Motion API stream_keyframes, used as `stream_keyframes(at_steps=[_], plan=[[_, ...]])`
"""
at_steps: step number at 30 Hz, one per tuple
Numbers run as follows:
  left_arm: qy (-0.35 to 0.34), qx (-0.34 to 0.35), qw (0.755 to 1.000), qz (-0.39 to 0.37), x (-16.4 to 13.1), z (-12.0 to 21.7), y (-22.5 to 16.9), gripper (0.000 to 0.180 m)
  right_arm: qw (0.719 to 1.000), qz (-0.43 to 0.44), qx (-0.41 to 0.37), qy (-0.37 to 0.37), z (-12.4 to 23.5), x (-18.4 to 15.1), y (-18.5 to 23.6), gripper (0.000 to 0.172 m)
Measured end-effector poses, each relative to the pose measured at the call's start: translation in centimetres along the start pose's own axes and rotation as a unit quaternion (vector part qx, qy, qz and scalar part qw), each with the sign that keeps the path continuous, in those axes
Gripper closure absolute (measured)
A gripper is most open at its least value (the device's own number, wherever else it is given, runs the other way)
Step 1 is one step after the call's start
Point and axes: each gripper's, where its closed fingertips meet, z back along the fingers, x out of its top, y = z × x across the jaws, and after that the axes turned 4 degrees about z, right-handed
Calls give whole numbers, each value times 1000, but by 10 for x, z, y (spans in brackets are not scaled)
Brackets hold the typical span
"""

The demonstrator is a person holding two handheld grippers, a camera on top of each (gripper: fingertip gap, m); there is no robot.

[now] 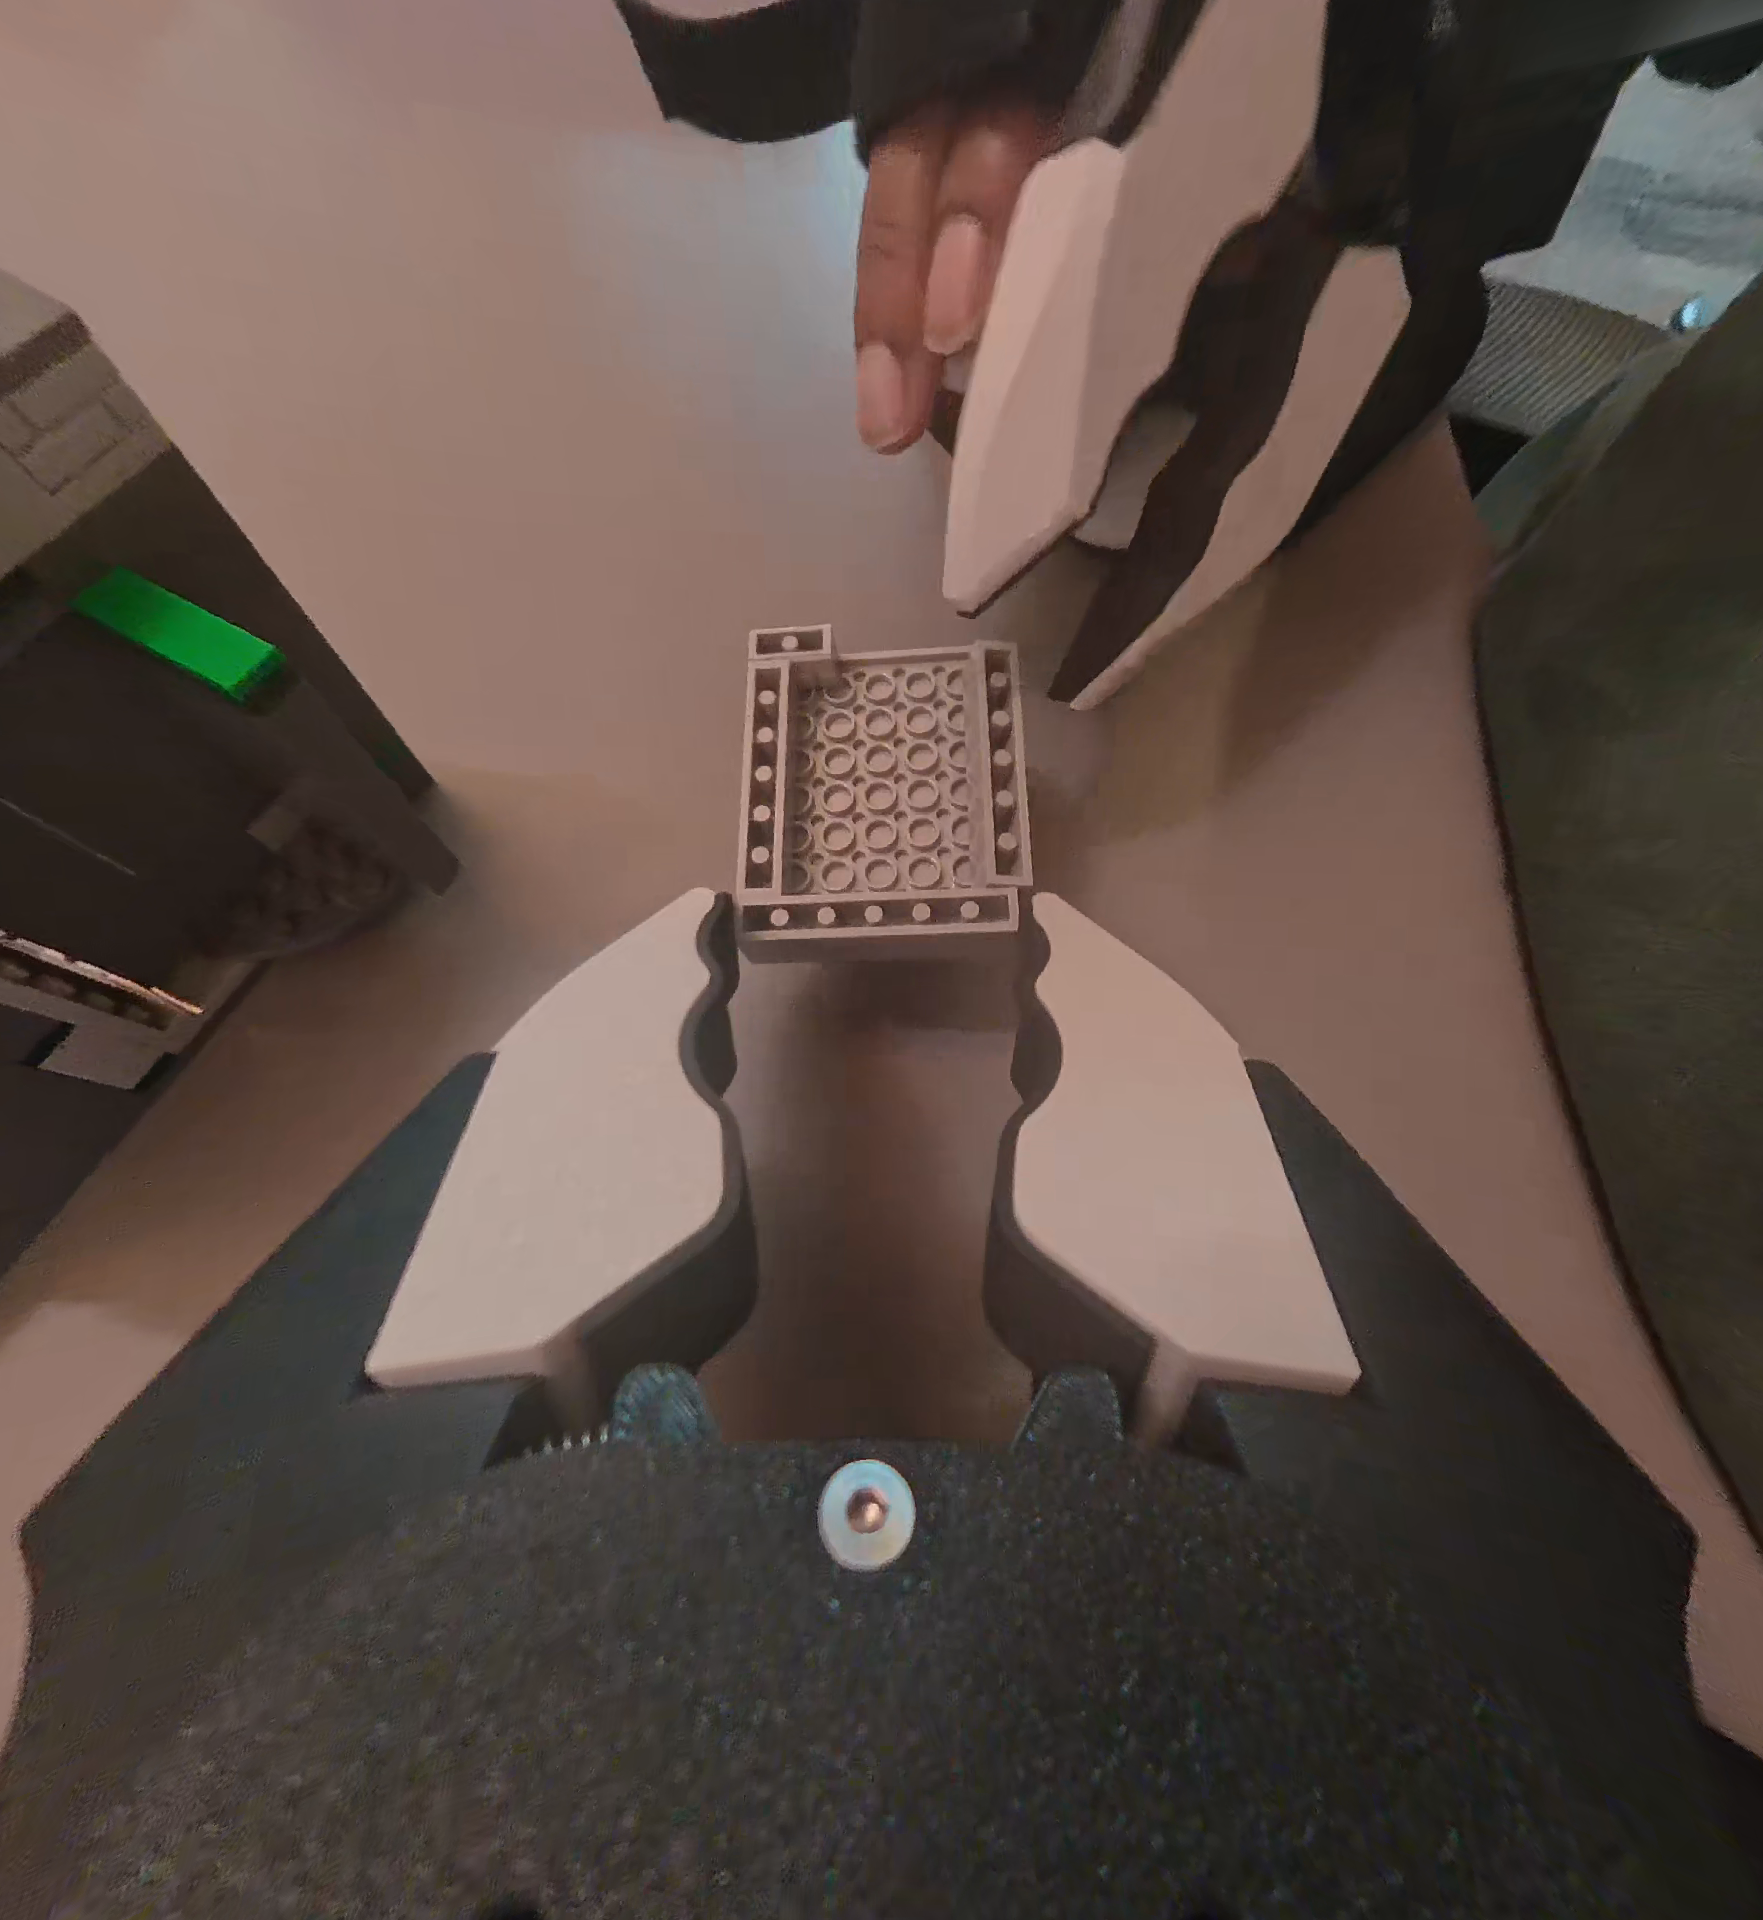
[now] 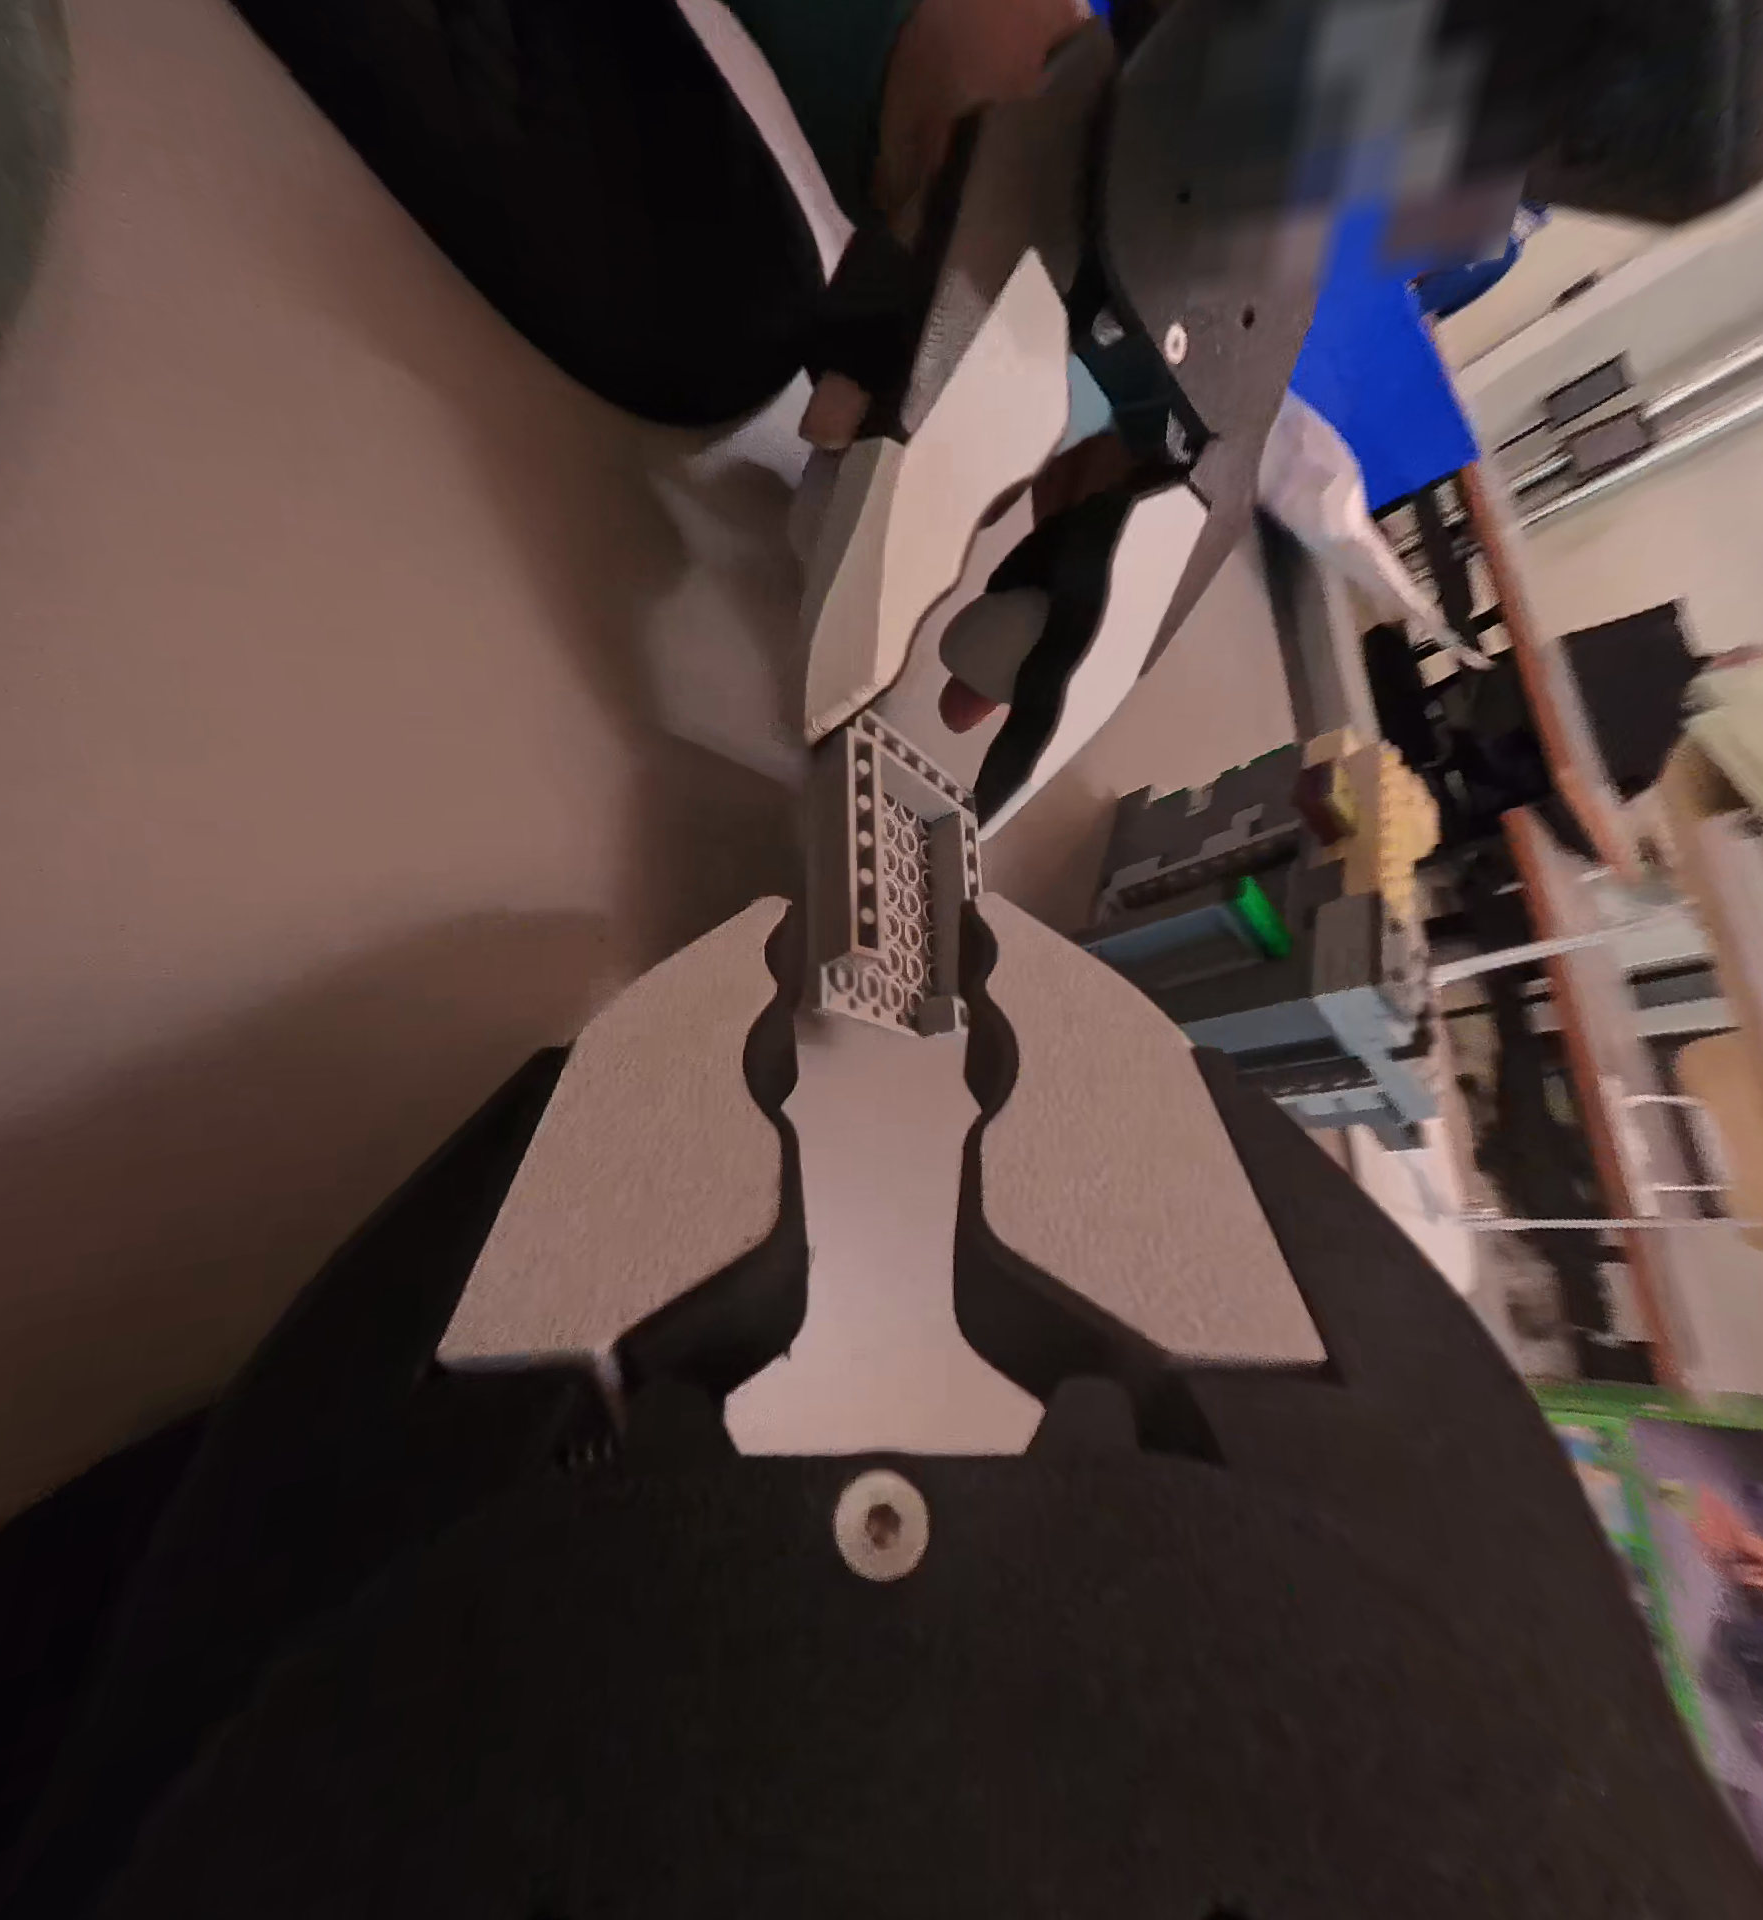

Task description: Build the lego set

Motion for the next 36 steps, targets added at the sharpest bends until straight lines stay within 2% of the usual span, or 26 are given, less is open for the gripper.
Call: stream_keyframes(at_steps=[6, 11, 17, 26, 29, 36], plan=[[-13, -4, 999, 51, 17, 7, 5, 130, 990, 117, -76, 32, -6, 7, -10, 141], [-9, 9, 998, 62, 28, 11, 7, 129, 978, 165, -106, 67, -13, 7, -23, 141], [-10, 13, 998, 65, 39, 14, 1, 130, 970, 191, -121, 87, -12, 5, -34, 154], [-18, -2, 996, 88, 51, 17, -8, 130, 976, 171, -107, 81, 1, 13, -38, 155], [-21, -27, 992, 121, 51, 17, -10, 129, 975, 179, -104, 83, 3, 14, -39, 156], [-8, -34, 990, 134, 45, 13, -13, 130, 977, 179, -77, 91, 2, 12, -33, 157]])
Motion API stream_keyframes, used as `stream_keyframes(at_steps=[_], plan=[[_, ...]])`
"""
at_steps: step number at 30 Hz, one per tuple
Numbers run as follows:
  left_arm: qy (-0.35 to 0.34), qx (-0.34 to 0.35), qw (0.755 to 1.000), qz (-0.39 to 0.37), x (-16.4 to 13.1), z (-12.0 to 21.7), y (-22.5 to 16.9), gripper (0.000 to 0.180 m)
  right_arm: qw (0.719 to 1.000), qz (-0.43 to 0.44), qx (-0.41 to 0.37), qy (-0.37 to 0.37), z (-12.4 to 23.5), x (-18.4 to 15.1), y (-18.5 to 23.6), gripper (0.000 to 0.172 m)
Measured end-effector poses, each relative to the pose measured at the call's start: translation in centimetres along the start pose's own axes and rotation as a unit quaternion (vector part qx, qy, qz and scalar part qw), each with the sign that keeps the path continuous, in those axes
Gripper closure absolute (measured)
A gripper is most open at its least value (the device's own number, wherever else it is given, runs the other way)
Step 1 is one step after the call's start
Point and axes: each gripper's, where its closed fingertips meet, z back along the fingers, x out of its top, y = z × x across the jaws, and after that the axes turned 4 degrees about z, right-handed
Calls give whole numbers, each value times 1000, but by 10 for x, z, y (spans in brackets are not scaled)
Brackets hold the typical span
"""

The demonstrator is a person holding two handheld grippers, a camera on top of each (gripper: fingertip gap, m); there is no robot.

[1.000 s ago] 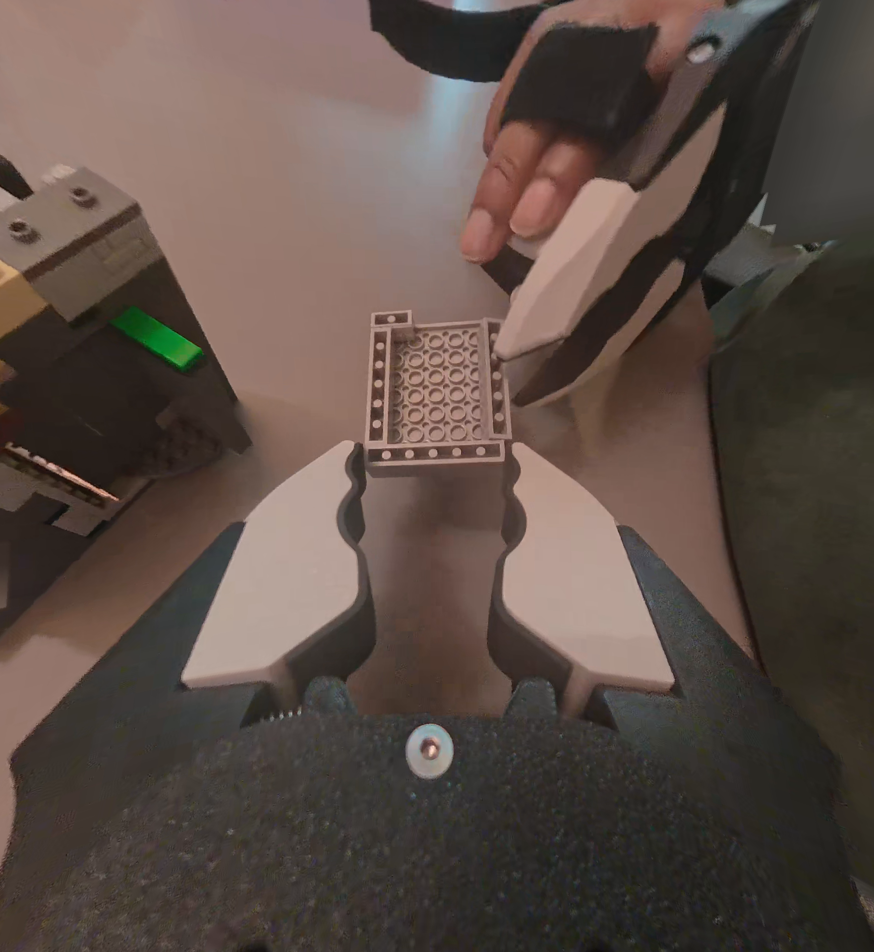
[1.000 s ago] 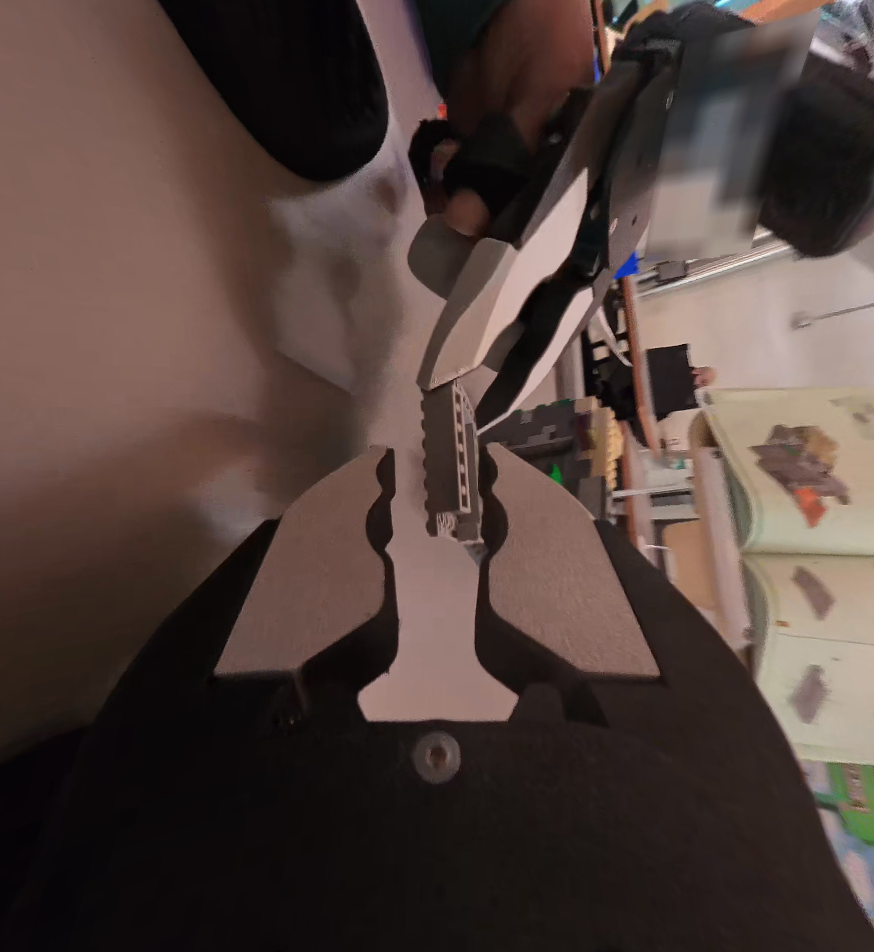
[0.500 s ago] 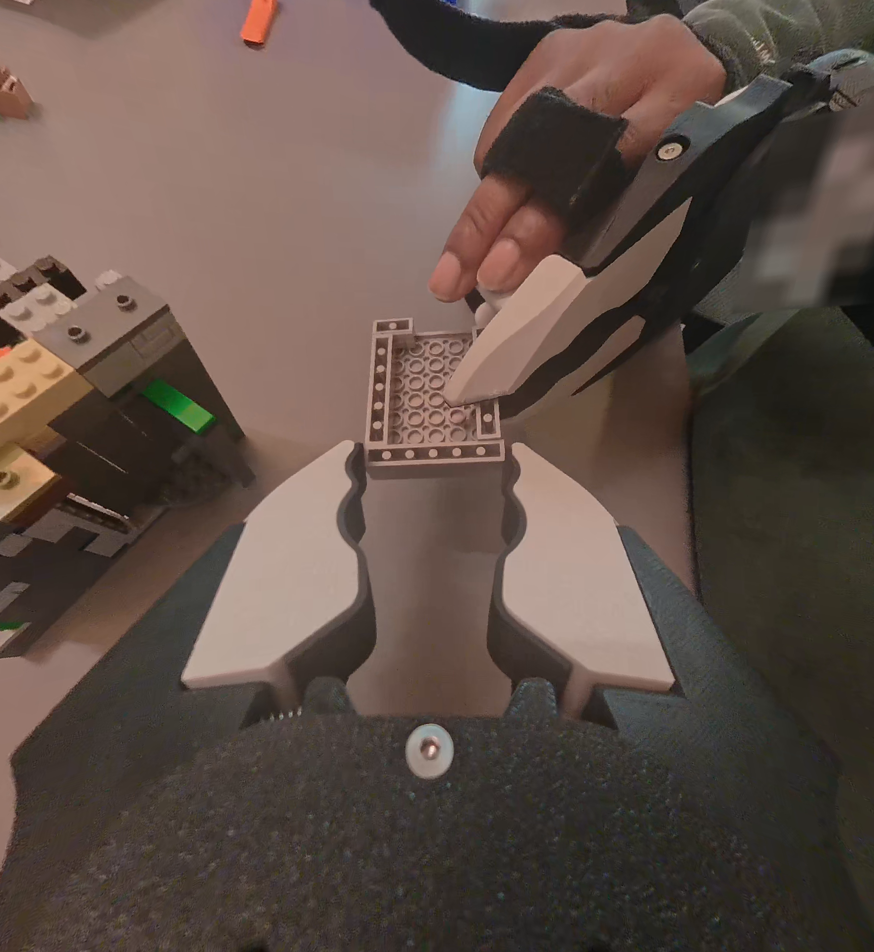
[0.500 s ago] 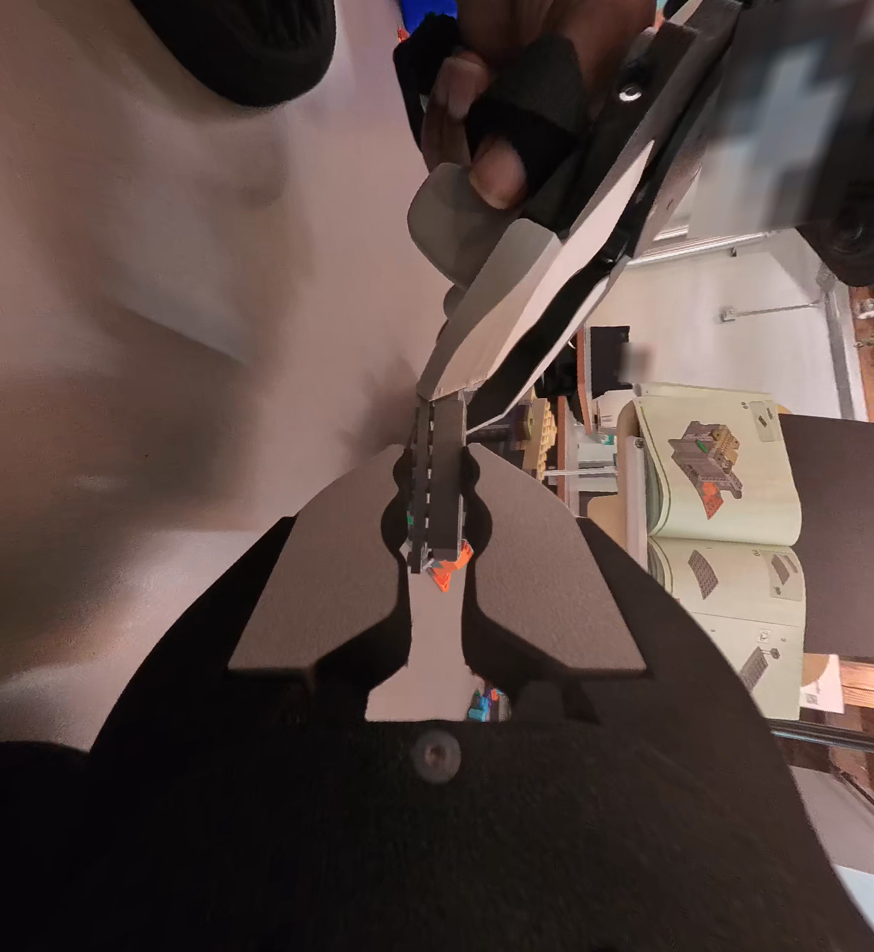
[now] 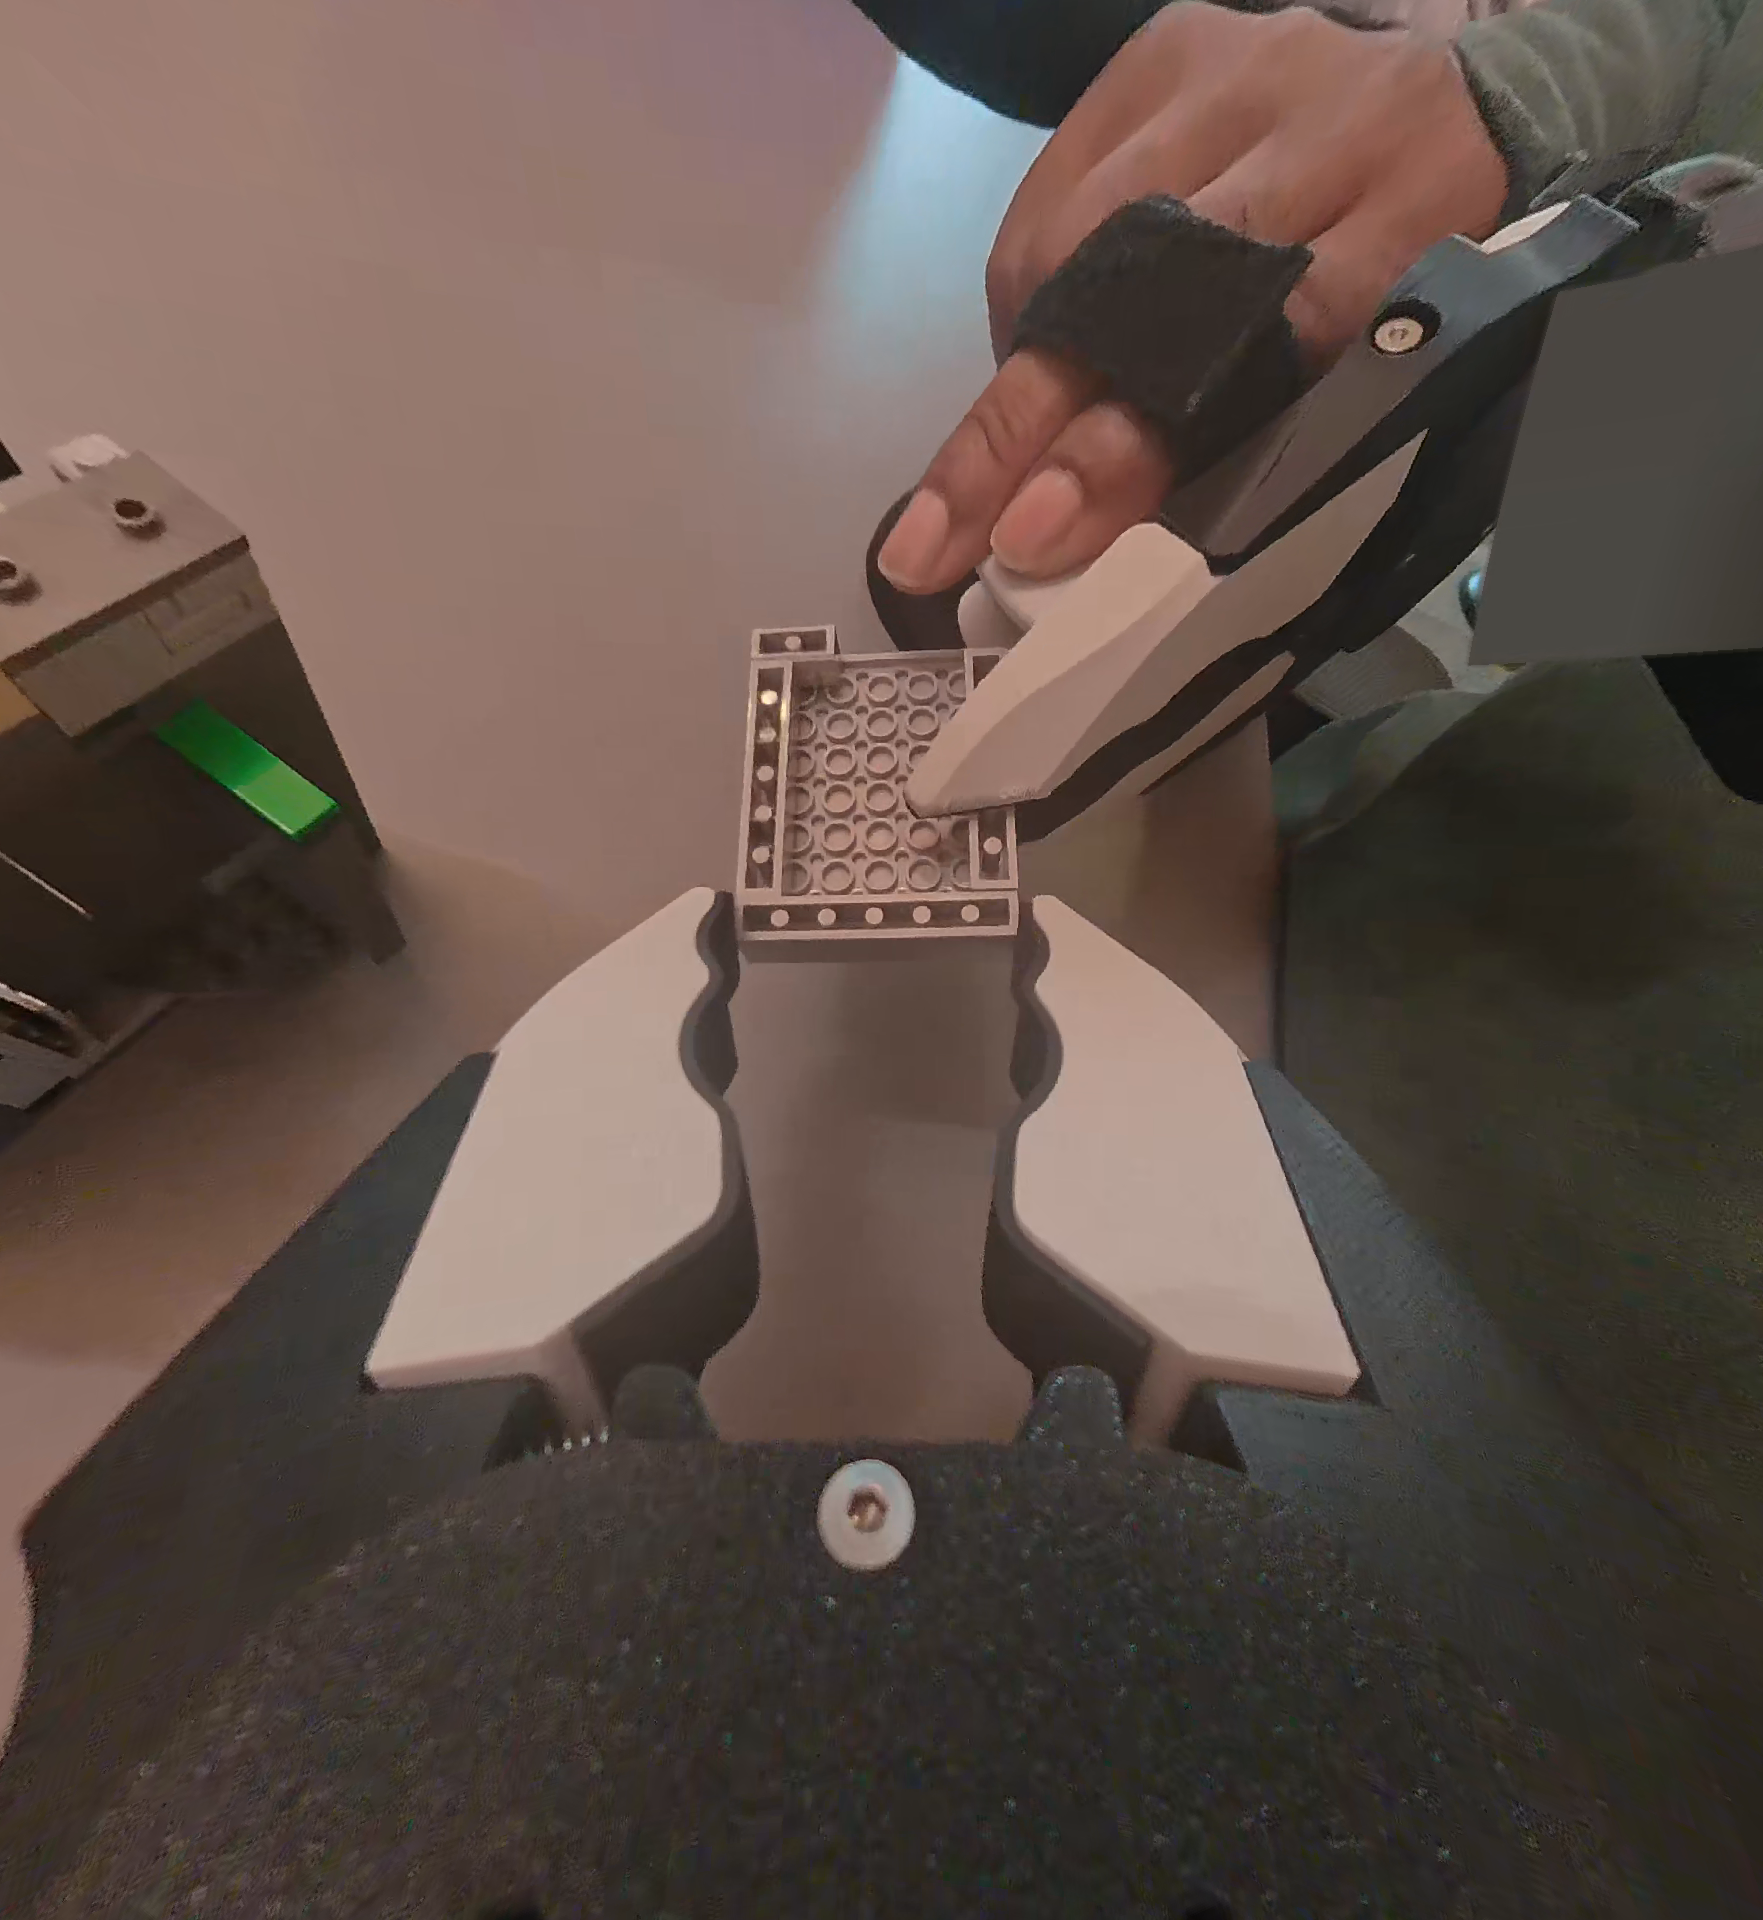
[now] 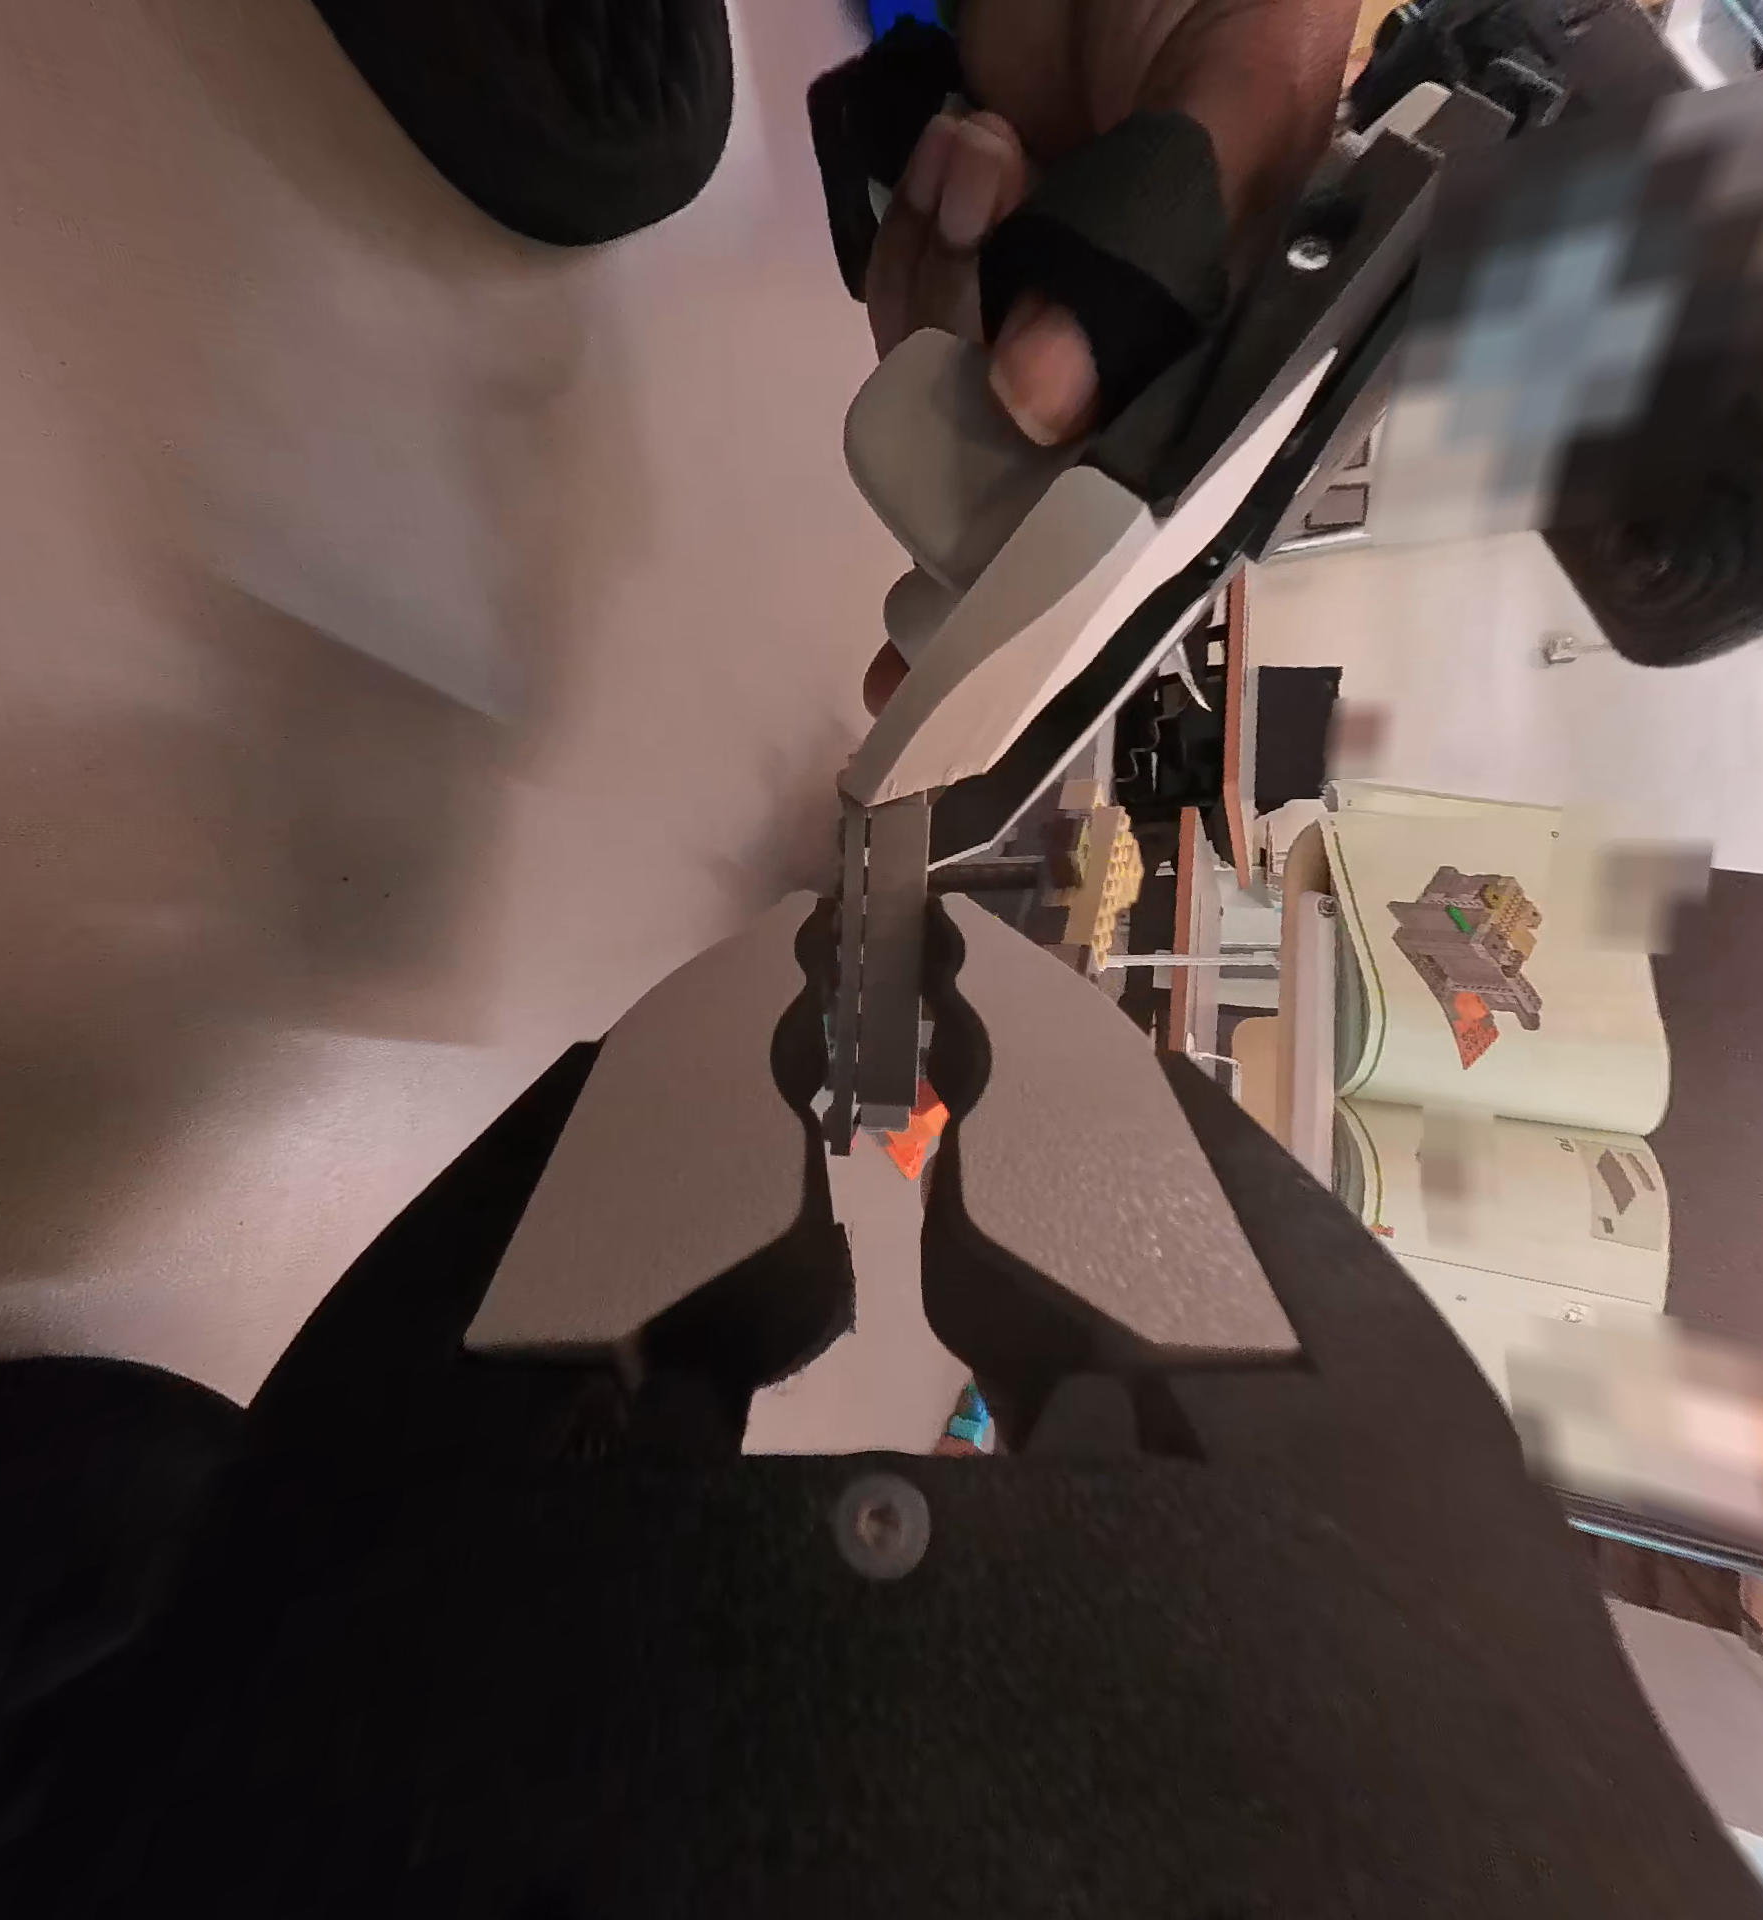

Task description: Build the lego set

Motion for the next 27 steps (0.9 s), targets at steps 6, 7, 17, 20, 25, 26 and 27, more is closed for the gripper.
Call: stream_keyframes(at_steps=[6, 7, 17, 20, 25, 26, 27], plan=[[3, 4, 1000, 19, -5, -2, 2, 130, 1000, 0, 23, 2, -3, 0, 6, 157], [1, 5, 1000, 22, -4, -2, 2, 130, 1000, -2, 22, 5, -3, -1, 6, 156], [-20, 7, 998, 59, 4, 0, 7, 130, 999, 18, -28, 15, -6, 1, -4, 144], [-15, 13, 998, 53, 5, -1, 5, 130, 999, 32, -32, 15, -6, 3, -4, 155], [-4, 13, 999, 50, 3, -3, 0, 130, 1000, 12, -15, -4, -3, 7, -2, 157], [-3, 11, 999, 52, 3, -3, -1, 130, 1000, 14, -14, -8, -2, 8, -1, 157], [-3, 9, 999, 53, 2, -4, -1, 130, 1000, 16, -12, -11, -2, 8, 0, 157]])
